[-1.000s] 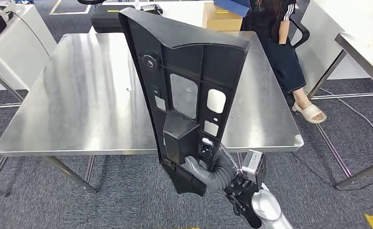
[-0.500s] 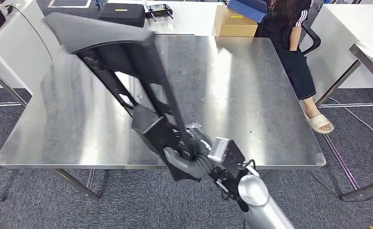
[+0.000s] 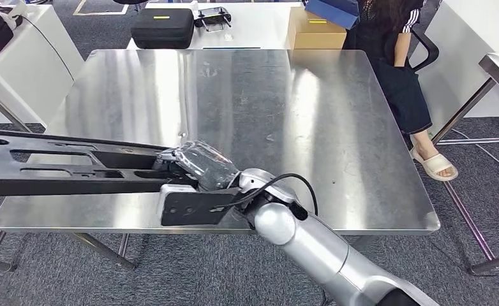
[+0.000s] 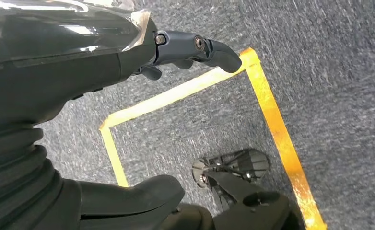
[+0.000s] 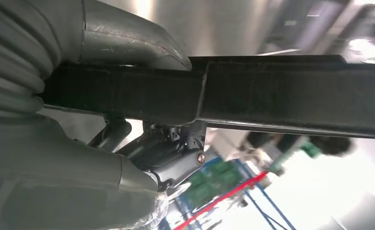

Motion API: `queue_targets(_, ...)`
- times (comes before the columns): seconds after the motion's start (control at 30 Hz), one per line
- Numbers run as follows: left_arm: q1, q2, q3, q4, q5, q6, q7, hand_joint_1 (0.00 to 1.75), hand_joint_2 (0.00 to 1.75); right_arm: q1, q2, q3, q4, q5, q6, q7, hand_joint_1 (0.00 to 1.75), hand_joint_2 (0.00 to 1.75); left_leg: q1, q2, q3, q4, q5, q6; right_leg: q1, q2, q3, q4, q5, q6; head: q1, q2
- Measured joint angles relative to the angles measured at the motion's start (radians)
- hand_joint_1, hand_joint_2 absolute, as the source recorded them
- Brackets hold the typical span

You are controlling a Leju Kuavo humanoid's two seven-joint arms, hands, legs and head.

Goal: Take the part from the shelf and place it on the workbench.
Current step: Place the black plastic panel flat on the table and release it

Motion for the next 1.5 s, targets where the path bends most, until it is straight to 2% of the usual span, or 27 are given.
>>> queue_targets(0.2,0.000,-0.001,-0.006,0.000,-0.002,-0.001,0.023,0.00,1.75,-0.129,0.065,0.112,0.195,0.207,-0.016,0.101,1.75,1.75,0.000,0.001,0.003,-0.004,0.001,-0.008,0.000,0.001,0.001,0.000,-0.001,-0.002,0.000,0.000)
queue_targets(0.37,0.000,-0.001,-0.014,0.000,-0.001,-0.003,0.037,0.00,1.75,-0.189,0.104,0.175,0.372,0.270,-0.007,0.140,1.75,1.75,0.000,0.001,0.003,-0.004,0.002,-0.009,0.000,0.001,0.002,0.000,-0.001,-0.003,0.001,0.000)
queue_targets(0.57,0.000,-0.001,-0.018,0.000,0.007,0.001,0.033,0.00,1.75,-0.248,0.140,0.207,0.545,0.328,-0.020,0.177,1.75,1.75,-0.001,0.001,0.003,-0.004,0.002,-0.009,-0.001,0.001,0.002,0.000,-0.001,-0.003,0.001,0.000)
queue_targets(0.87,0.001,-0.002,-0.018,0.000,0.024,0.005,0.026,0.00,1.75,-0.311,0.162,0.226,0.694,0.400,-0.039,0.238,1.75,1.75,-0.002,0.001,0.003,-0.003,0.002,-0.009,-0.002,0.001,0.002,-0.001,-0.001,-0.003,0.001,0.000)
queue_targets(1.07,0.002,-0.001,-0.018,0.000,0.029,0.006,0.029,0.00,1.75,-0.369,0.149,0.235,0.825,0.476,-0.055,0.272,1.75,1.75,-0.002,0.001,0.004,-0.003,0.002,-0.009,-0.002,0.001,0.003,-0.001,-0.001,-0.003,0.001,0.000)
queue_targets(1.33,0.002,-0.001,-0.018,0.000,0.040,0.010,0.027,0.00,1.75,-0.386,0.138,0.251,0.895,0.526,-0.046,0.294,1.75,1.75,-0.002,0.001,0.004,-0.003,0.002,-0.009,-0.001,0.001,0.002,-0.001,-0.001,-0.002,0.000,0.000)
queue_targets(1.47,0.004,-0.001,-0.016,0.000,0.055,0.016,0.016,0.00,1.75,-0.407,0.130,0.258,0.927,0.566,-0.025,0.303,0.00,0.00,-0.002,0.001,0.004,-0.003,0.002,-0.009,-0.001,0.001,0.003,-0.001,-0.001,-0.003,0.000,0.000)
queue_targets(1.5,0.004,-0.001,-0.015,0.000,0.057,0.016,0.015,0.00,1.75,-0.410,0.129,0.259,0.931,0.568,-0.024,0.304,0.00,0.00,-0.002,0.001,0.004,-0.003,0.002,-0.009,-0.001,0.001,0.003,-0.001,-0.001,-0.003,0.000,0.000)
